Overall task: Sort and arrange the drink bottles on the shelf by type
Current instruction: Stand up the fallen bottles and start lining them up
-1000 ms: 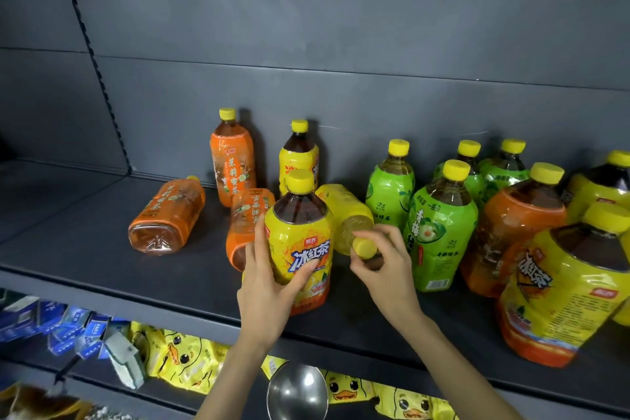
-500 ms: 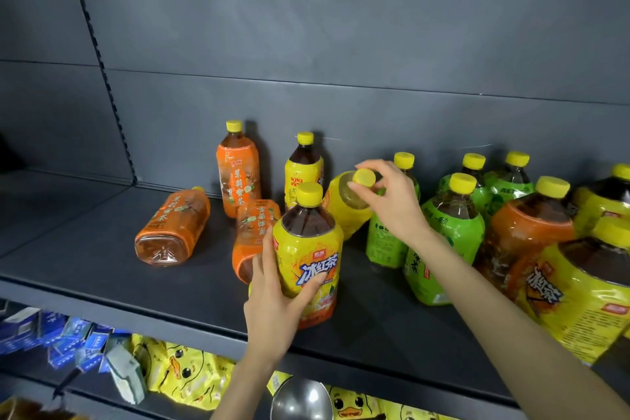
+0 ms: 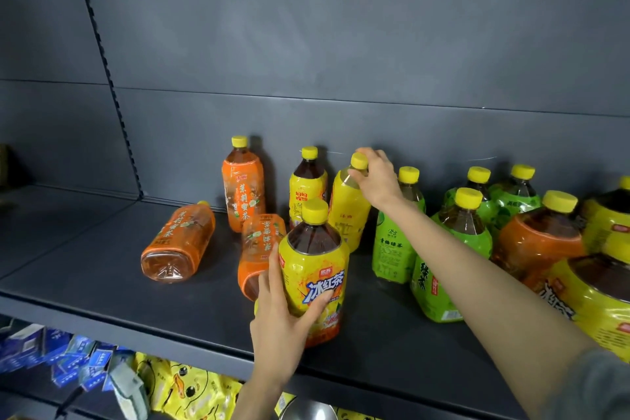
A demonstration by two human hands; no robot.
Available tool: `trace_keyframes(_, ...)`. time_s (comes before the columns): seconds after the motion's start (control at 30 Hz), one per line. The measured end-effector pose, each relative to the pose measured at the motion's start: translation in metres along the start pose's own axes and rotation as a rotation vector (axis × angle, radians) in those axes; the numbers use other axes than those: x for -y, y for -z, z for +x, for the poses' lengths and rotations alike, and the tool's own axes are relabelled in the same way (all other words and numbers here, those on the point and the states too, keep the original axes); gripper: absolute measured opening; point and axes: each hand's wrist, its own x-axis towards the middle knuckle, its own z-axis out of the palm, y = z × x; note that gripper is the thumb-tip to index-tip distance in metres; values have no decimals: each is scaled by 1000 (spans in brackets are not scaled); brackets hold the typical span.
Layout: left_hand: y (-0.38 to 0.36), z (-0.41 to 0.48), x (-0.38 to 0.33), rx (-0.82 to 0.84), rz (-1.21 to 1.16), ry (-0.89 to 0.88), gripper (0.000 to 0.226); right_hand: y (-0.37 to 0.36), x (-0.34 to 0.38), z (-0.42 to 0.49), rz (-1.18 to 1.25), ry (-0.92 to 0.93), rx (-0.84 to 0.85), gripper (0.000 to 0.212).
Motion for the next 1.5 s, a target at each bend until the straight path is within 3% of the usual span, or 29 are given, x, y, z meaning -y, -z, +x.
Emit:
trace_keyframes(0.2,2,0,-3,6,-9,-11,92,-14,0,14,-152,-46,126,58)
trace_keyframes(0.37,2,-1,-4,8,-3,-10,92,-15,-12,18,-89,-99,184,67)
trace_keyframes(0.6,-1,-5,-6,-14,-85,-27,88,11,12,-31,183,50,35,36)
trace_keyframes(0.7,0,-10,2,54,-125,-57,89,13,22,-82,405,152,103,28)
trace_keyframes(0.83,8,-9,15,155,-119,-87,82,3,22,-143,506,195,304,69)
trace_keyframes(0.9,10,-9,14,150,-96,-106,82,-2,20,-158,480,216,328,78)
trace_keyframes(1.07,10,-9,10,110,-56,-151,80,-13,16,-168,473,230,234,89)
trace_keyframes(1.3,5,5,-1,319,-179,-128,74,-16,-4,-163,362,198,42,88)
trace_keyframes(1.4,0,10,-3,341,-56,-170,67,-15,-14,-158,281,166,-18,90)
trace_keyframes(1.5,-2,8,3,155,246,-312,54,-13,-19,-154,232,135,-68,89)
